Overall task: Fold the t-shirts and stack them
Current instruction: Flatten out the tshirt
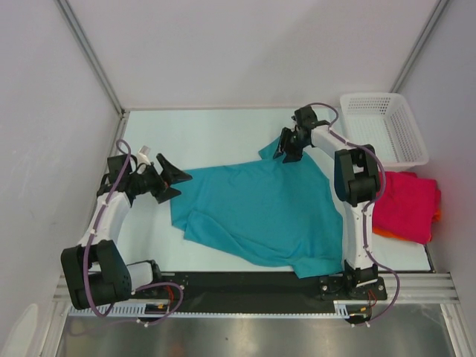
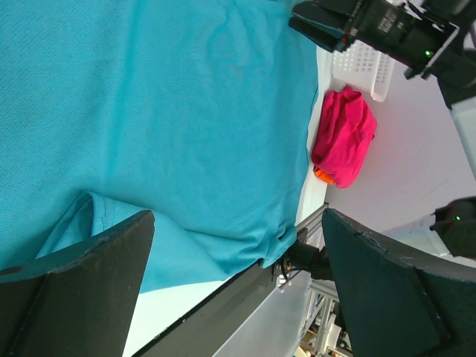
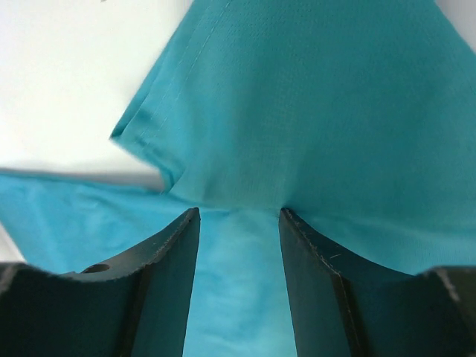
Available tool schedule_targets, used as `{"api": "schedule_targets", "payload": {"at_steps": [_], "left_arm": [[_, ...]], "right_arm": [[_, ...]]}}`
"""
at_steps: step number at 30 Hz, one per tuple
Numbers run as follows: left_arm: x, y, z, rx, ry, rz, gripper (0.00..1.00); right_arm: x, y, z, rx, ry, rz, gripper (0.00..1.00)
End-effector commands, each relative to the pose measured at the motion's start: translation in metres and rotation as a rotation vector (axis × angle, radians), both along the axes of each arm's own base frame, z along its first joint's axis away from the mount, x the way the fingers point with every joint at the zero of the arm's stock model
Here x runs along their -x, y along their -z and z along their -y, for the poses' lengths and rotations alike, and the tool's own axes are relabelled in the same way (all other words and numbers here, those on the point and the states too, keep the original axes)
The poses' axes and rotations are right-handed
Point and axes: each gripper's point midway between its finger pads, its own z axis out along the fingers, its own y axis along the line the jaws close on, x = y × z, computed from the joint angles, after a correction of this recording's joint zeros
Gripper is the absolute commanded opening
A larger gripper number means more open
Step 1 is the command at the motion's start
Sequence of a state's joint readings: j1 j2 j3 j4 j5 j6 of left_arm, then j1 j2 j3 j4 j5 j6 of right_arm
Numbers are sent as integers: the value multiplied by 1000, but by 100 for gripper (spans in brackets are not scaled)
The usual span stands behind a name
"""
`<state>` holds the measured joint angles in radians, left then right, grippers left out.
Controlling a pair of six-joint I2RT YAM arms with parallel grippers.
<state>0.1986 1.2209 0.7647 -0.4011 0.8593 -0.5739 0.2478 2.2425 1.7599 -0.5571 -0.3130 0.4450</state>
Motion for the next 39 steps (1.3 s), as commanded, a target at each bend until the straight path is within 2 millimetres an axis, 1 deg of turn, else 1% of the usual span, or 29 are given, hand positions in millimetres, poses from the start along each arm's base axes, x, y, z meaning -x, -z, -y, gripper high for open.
{"api": "schedule_targets", "payload": {"at_steps": [1, 2, 3, 4, 5, 9, 10, 11, 12, 13, 14, 19, 23, 26, 27, 29, 30, 32, 33, 34, 38, 39], "left_arm": [[4, -10, 1, -17, 23, 49, 100], [3, -12, 0, -21, 21, 53, 100], [4, -13, 0, -21, 22, 52, 100], [3, -16, 0, -21, 23, 57, 100], [3, -17, 0, -21, 24, 54, 99], [3, -20, -1, -32, 20, 53, 99], [3, -23, -1, -35, 18, 58, 99], [3, -23, -1, -36, 19, 58, 100], [4, -24, -1, -38, 16, 59, 100], [4, -24, -2, -37, 13, 58, 99], [5, -24, -1, -39, 13, 55, 100], [8, -17, -2, -44, 9, 39, 99], [8, -15, -2, -43, 11, 30, 100], [6, -15, -3, -50, 6, 34, 99], [6, -15, -3, -51, 5, 32, 100], [5, -14, -4, -52, 5, 26, 100], [6, -12, -4, -54, 5, 24, 99], [6, -9, -4, -57, 6, 19, 100], [6, -8, -4, -58, 6, 15, 100], [6, -6, -5, -60, 4, 10, 99], [5, -4, -5, -58, 6, 4, 100], [6, -2, -5, -56, 6, -4, 99]], "right_arm": [[-23, -13, -6, 8, -18, 58, 53], [-25, -12, -5, 9, -17, 59, 53], [-32, -15, -2, 9, -10, 72, 54], [-33, -7, 0, 11, -6, 56, 54], [-36, -5, 3, 13, -3, 52, 54], [-57, 0, 20, 19, 29, 58, 55], [-71, -9, 28, 16, 46, 84, 55], [-75, 3, 33, 21, 55, 67, 56], [-81, 3, 38, 21, 69, 68, 56], [-84, 7, 49, 21, 90, 49, 56], [-96, 8, 52, 15, 100, 60, 56], [-110, 9, 72, 8, 137, 71, 57], [-113, 19, 86, 2, 160, 58, 59], [-105, 32, 84, 2, 143, 26, 59], [-100, 40, 81, 6, 136, 6, 59], [-95, 43, 76, 10, 117, -1, 59], [-90, 50, 71, 16, 101, -14, 59], [-84, 52, 63, 12, 83, -22, 59], [-82, 53, 55, 7, 65, -23, 58], [-78, 57, 51, 5, 56, -34, 58], [-68, 60, 24, -11, 10, -45, 58], [-66, 61, 22, -11, 4, -46, 58]]}}
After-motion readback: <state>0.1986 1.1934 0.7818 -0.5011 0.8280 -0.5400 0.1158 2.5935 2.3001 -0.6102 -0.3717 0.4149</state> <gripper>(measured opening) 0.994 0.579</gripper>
